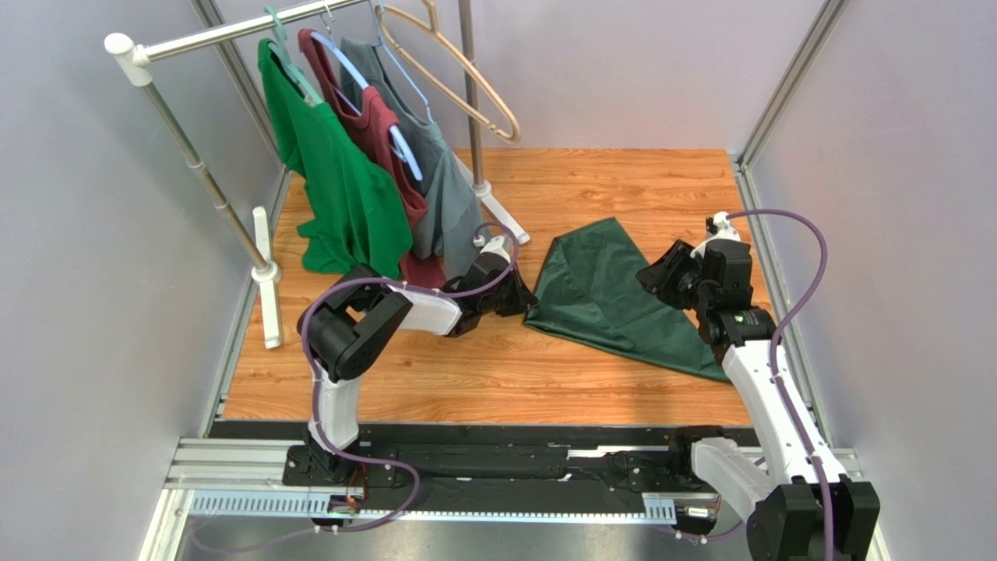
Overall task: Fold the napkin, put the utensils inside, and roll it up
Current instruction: Fold the napkin
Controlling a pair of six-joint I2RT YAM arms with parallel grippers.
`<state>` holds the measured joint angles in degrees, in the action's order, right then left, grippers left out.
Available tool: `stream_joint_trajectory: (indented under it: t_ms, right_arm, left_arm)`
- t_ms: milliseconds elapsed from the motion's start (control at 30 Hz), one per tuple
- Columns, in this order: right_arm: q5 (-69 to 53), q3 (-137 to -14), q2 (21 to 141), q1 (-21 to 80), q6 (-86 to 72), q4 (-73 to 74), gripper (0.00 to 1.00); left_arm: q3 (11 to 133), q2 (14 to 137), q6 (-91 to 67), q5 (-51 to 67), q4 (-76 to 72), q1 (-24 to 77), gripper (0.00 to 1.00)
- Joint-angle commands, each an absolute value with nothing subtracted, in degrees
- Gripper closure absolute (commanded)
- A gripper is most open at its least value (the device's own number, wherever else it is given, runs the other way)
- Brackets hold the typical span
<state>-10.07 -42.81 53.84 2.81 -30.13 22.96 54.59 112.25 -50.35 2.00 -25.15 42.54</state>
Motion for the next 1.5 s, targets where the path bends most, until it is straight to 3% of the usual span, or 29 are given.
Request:
stream_joint_trajectory:
  t_ms: [0,200,433,600,633,667,867,967,1100,1467]
  right_arm:
    - [-10.4,-41.8,53.6,2.6,-30.3,21.1,0.61]
    - [-6.3,-40.8,52.3,2.5,-30.0,25.0,0.61]
    - [6.9,-40.1,48.3,1.9,-31.8,36.3,0.59]
    - [6.2,-38.4,47.1,-3.6,-33.3,41.8,0.57]
    - [4.5,-38.1,46.8,-4.5,-33.6,43.1,0.57]
    - [4.0,-37.6,46.9,-5.4,-34.0,43.9,0.56]
    - [-2.0,-38.9,49.5,-15.6,-37.4,48.5,0.49]
    - [-3.7,-37.9,51.3,-22.8,-38.4,49.5,0.49]
    - [-3.9,-36.7,54.1,-32.1,-38.4,50.8,0.49]
    - [-4.1,-37.4,66.0,-36.0,-39.0,46.1,0.53]
  left_arm:
    - [51.2,109.7,-53.2,0.1,-28.3,42.2,1.0]
    - [44.7,107.1,-57.5,-3.1,-30.9,42.9,1.0]
    - [39.7,102.0,-58.4,-6.1,-31.2,44.6,1.0]
    - [38.1,101.3,-59.2,-6.1,-30.3,44.6,1.0]
    - [37.4,101.0,-59.4,-5.8,-30.3,44.6,0.97]
    - [37.4,100.5,-59.2,-5.4,-29.7,44.6,0.77]
    - [39.1,91.5,-53.6,-5.2,-17.4,44.6,0.16]
    - [41.7,85.7,-48.0,-6.1,-8.3,44.5,0.08]
    - [45.0,79.0,-40.8,-2.6,2.0,41.6,0.06]
    - [48.6,77.5,-32.5,2.8,10.5,38.9,0.06]
